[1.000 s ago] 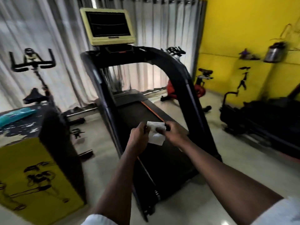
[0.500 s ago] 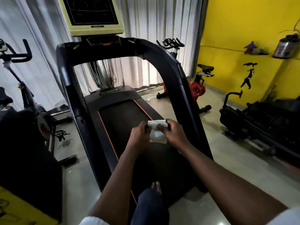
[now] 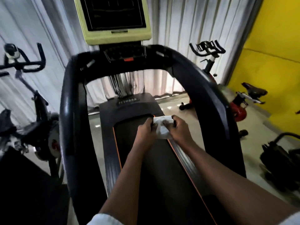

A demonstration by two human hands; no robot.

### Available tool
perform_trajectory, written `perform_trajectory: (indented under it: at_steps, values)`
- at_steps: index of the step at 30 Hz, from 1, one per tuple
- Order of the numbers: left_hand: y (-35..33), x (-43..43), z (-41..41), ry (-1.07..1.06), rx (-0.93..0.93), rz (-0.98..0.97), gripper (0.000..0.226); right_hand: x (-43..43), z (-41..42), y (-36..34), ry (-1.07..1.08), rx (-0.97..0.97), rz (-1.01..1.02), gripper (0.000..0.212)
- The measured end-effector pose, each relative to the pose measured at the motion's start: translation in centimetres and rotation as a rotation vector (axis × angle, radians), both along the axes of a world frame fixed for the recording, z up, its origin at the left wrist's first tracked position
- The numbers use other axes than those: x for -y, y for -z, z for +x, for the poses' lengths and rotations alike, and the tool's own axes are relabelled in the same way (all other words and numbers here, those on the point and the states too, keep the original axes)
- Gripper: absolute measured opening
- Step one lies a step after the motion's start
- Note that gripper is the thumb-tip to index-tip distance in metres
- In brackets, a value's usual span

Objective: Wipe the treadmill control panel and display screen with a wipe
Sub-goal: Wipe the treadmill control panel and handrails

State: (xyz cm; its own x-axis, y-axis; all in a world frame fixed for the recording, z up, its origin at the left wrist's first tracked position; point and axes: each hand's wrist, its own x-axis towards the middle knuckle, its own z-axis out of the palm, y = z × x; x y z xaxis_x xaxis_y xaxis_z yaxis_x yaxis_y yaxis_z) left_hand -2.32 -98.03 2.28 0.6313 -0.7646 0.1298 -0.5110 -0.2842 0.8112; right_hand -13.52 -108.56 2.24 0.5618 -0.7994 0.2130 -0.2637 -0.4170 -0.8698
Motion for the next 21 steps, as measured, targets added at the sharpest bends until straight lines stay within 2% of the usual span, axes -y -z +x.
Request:
perform_trajectory:
  at_steps: [3,6,8,12,16,21]
  values:
    - [-8.0,4.1,5.7,-0.012,0.068,-0.046,0.014,4.2,5.5,-7.7,-0.041,0.067,-0.038,0.013]
    - [-14.7,7.9,11.2,-0.039,0.140,-0.100,0.021,8.2,10.9,-14.0,-0.059,0.118,-0.073,0.031]
    - [-17.5,10.3,14.8,-0.077,0.197,-0.118,0.020,10.6,14.6,-16.9,-0.112,0.169,-0.106,0.028]
    - [-19.1,14.0,21.0,-0.151,0.273,-0.134,0.016,15.2,21.8,-18.5,-0.164,0.168,-0.132,0.021]
    - [-18.6,18.6,27.9,-0.210,0.233,-0.155,0.014,21.2,30.0,-17.7,-0.261,0.196,-0.075,0.020]
    - [-18.9,24.5,36.4,-0.278,0.216,-0.072,0.017,27.7,39.7,-17.6,-0.335,0.177,0.022,0.022]
